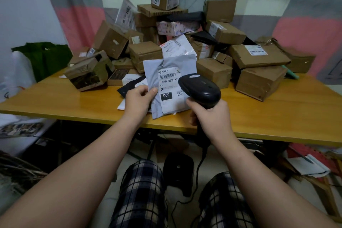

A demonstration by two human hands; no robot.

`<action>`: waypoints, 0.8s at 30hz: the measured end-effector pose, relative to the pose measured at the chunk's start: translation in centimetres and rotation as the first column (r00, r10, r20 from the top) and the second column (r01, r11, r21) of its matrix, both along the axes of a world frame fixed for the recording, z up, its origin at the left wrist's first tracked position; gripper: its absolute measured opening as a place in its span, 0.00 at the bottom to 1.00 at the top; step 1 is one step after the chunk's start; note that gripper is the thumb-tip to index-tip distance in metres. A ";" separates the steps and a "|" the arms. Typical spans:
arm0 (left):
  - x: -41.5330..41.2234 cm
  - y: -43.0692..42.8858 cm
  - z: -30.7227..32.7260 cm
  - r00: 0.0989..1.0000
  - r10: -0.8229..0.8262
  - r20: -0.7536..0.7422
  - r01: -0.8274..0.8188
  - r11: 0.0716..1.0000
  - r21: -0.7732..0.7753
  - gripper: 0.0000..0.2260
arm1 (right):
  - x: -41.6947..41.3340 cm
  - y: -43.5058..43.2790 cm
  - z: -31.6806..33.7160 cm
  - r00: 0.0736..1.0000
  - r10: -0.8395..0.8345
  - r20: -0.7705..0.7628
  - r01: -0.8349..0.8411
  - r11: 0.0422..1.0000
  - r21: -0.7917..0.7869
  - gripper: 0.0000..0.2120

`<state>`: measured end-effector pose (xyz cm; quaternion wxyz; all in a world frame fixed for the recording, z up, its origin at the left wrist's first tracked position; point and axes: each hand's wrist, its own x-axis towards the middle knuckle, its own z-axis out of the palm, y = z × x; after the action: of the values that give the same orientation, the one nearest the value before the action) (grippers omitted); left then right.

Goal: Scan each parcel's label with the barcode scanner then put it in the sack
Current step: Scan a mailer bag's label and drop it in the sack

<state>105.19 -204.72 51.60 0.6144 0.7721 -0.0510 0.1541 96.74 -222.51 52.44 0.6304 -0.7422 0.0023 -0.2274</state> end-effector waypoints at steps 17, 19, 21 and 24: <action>-0.4 0.1 -0.9 1.000 0.027 0.008 -0.026 0.999 -0.048 0.10 | -1.0 0.5 -1.5 0.997 0.019 -0.071 -0.020 1.000 -0.001 0.07; -0.5 0.0 -0.8 1.000 0.005 0.020 -0.004 0.998 -0.057 0.07 | -1.0 0.5 -1.7 0.998 0.021 -0.065 -0.020 1.000 0.005 0.07; -1.1 0.0 -0.4 0.998 -0.016 0.065 0.020 0.998 -0.064 0.05 | -1.0 0.6 -1.6 0.998 0.031 -0.049 -0.031 1.000 0.002 0.07; -2.2 1.3 0.3 0.985 0.030 0.167 -0.027 0.999 -0.024 0.05 | -0.7 1.1 -1.2 0.996 0.088 -0.018 -0.089 0.996 -0.027 0.06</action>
<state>102.95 -203.40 51.86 0.6139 0.7505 -0.0897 0.2277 96.03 -221.40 51.21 0.6294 -0.7522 -0.0284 -0.1930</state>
